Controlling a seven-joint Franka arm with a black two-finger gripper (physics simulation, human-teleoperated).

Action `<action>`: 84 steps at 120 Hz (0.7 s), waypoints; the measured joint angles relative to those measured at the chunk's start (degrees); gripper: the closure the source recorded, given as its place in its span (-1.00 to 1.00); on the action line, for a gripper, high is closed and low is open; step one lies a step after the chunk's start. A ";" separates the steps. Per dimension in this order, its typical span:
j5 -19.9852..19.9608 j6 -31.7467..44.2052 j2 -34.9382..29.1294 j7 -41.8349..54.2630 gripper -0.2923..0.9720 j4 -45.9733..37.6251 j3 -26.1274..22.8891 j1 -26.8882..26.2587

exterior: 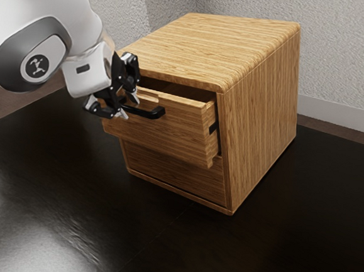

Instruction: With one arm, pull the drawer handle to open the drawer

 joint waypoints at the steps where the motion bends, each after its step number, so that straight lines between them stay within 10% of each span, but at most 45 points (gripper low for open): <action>1: 0.00 0.08 0.01 0.00 0.26 0.00 -0.03 0.00; 84: -0.24 2.07 -1.92 -0.30 0.26 -4.50 -0.13 1.06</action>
